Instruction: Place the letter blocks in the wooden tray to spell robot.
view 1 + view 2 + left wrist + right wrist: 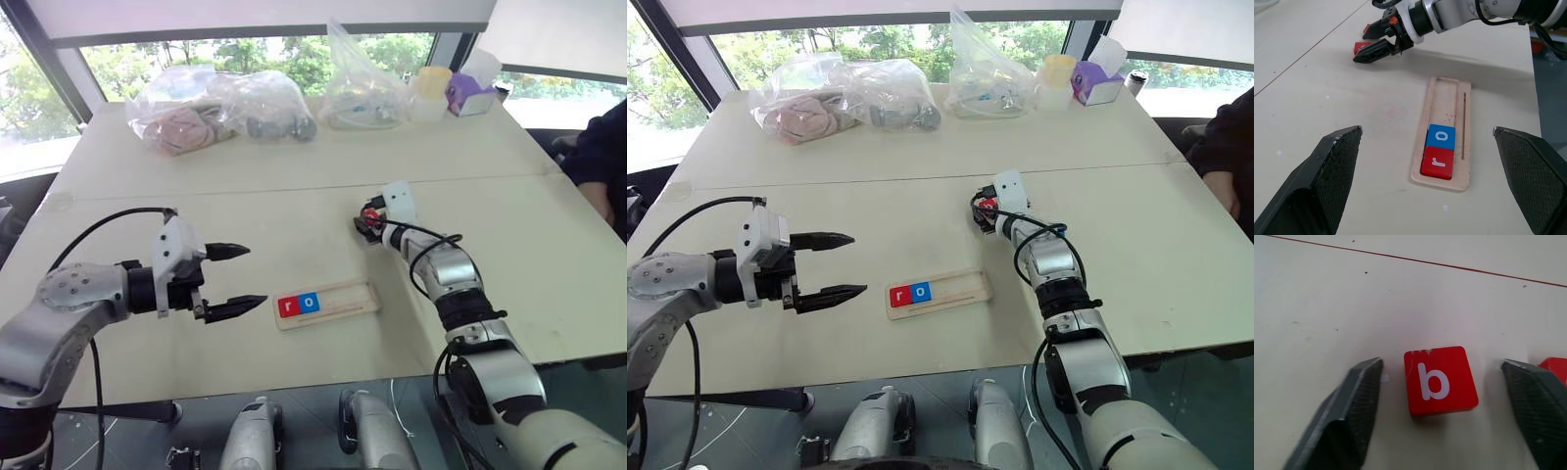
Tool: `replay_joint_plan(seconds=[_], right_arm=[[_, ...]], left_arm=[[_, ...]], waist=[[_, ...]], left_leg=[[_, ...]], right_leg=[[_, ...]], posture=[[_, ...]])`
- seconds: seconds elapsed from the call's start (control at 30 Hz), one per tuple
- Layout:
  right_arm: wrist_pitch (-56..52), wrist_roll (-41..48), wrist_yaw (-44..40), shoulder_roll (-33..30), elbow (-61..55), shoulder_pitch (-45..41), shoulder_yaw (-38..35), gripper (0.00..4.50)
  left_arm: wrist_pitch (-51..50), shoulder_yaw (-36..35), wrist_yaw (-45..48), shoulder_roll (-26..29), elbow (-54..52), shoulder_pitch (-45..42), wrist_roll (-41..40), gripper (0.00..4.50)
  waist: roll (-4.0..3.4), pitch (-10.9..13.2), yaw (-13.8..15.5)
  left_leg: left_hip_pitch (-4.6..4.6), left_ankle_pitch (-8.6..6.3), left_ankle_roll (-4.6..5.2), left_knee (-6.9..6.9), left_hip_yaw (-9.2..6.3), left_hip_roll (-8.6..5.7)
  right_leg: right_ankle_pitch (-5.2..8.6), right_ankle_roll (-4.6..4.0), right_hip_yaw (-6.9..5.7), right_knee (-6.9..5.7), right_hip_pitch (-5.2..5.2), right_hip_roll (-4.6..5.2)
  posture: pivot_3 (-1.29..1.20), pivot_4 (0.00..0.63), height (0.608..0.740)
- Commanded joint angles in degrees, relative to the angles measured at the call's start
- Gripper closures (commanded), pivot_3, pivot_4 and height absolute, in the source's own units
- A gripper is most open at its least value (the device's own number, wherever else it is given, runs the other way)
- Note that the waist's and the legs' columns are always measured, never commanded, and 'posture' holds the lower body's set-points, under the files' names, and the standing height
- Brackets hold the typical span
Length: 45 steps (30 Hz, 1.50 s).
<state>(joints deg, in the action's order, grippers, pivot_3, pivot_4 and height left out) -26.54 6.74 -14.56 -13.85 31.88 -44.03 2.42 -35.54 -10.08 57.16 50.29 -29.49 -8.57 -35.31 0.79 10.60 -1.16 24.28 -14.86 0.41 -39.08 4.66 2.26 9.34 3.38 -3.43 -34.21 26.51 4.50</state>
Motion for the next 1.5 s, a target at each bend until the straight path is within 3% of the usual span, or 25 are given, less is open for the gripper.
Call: replay_joint_plan(seconds=[0.03, 0.07, 0.1, 0.2, 0.43, 0.53, 0.8, 1.23, 1.43, 1.5], right_arm=[[-0.4, -0.4, -0.2, 0.0, -0.6, -0.9, -1.1, 2.77], [-1.5, -0.2, 0.1, -0.3, -2.3, -0.2, -1.5, 3.21], [-3.0, 0.1, 0.5, -0.6, -4.6, 0.8, -2.0, 3.29], [-9.0, 0.7, 1.4, -2.3, -16.7, 6.1, -3.5, 3.29], [-34.0, 6.4, 2.0, -6.1, -63.4, 29.4, -7.4, 3.29], [-41.4, 7.1, 3.4, -5.8, -74.0, 35.2, -9.2, 3.29], [-47.4, 6.9, 6.6, -1.5, -77.0, 38.0, -12.8, 3.29], [-43.9, 5.9, 7.9, 0.4, -72.1, 38.8, -8.4, 3.29], [-44.5, 6.8, 5.9, -1.8, -73.1, 38.1, -9.1, 0.27], [-44.9, 7.7, 4.1, -3.6, -73.6, 37.5, -9.6, 0.06]], left_arm=[[1.7, 0.2, 0.5, 0.8, 0.1, -0.5, 1.0, 0.00], [1.7, 0.7, 0.5, 0.6, 0.4, -0.9, 1.0, 0.00], [1.8, 1.3, 0.7, 0.5, 0.7, -1.3, 1.1, 0.00], [2.2, 2.9, 1.1, 0.0, 1.6, -2.3, 1.3, 0.00], [3.8, 6.0, 2.4, -0.6, 3.4, -3.2, 2.6, 0.00], [4.4, 6.9, 3.0, -0.9, 4.3, -3.9, 3.0, 0.00], [5.3, 8.6, 4.1, -1.0, 5.9, -5.8, 3.9, 0.00], [4.8, 8.5, 3.4, -1.0, 5.3, -6.5, 4.8, 0.00], [4.5, 8.3, 2.5, -1.2, 4.6, -6.2, 4.7, 0.00], [4.4, 8.5, 2.2, -1.4, 4.5, -6.1, 4.6, 0.00]], waist=[[-0.01, 0.0, 0.2], [-0.01, 0.0, 0.2], [-0.01, 0.0, 0.3], [-0.02, 0.0, 0.5], [-0.08, 0.0, 0.5], [-0.09, 0.0, 0.3], [-0.12, 0.1, 0.4], [-0.11, 0.1, 0.4], [-0.11, 0.1, 0.4], [-0.11, 0.1, 0.4]], left_leg=[[0.00, 0.00, 0.00, 0.00, 0.00, 0.00], [0.00, 0.00, 0.00, 0.00, 0.00, 0.00], [0.00, 0.00, 0.00, 0.00, 0.00, 0.00], [0.02, 0.00, 0.00, 0.00, -0.01, -0.02], [0.16, -0.02, -0.01, 0.13, -0.07, -0.14], [0.07, -0.02, -0.02, 0.13, -0.05, -0.04], [0.02, -0.14, -0.25, 0.08, 0.11, 0.40], [0.13, -0.13, -0.20, 0.12, 0.21, 0.28], [0.13, -0.13, -0.20, 0.10, 0.19, 0.36], [0.14, -0.13, -0.21, 0.10, 0.20, 0.35]], right_leg=[[0.00, 0.00, 0.00, -0.01, 0.00, 0.00], [0.00, 0.00, 0.00, -0.01, -0.01, 0.00], [0.00, 0.00, 0.00, 0.00, -0.03, 0.00], [0.01, 0.00, -0.01, 0.02, -0.03, 0.04], [0.12, 0.18, 0.00, 0.06, 0.09, 0.18], [0.22, 0.32, 0.00, 0.03, 0.10, 0.13], [0.13, 0.16, -0.06, 0.22, 0.12, 0.04], [0.15, 0.19, -0.06, 0.16, 0.27, 0.07], [0.15, 0.19, -0.06, 0.18, 0.25, 0.07], [0.15, 0.19, -0.06, 0.18, 0.26, 0.09]], posture=[[0.00, 0.150, 0.740], [0.00, 0.150, 0.740], [0.00, 0.150, 0.740], [0.00, 0.150, 0.740], [0.00, 0.150, 0.740], [0.00, 0.150, 0.740], [0.00, 0.150, 0.740], [0.00, 0.150, 0.740], [0.00, 0.150, 0.740], [0.00, 0.150, 0.740]])
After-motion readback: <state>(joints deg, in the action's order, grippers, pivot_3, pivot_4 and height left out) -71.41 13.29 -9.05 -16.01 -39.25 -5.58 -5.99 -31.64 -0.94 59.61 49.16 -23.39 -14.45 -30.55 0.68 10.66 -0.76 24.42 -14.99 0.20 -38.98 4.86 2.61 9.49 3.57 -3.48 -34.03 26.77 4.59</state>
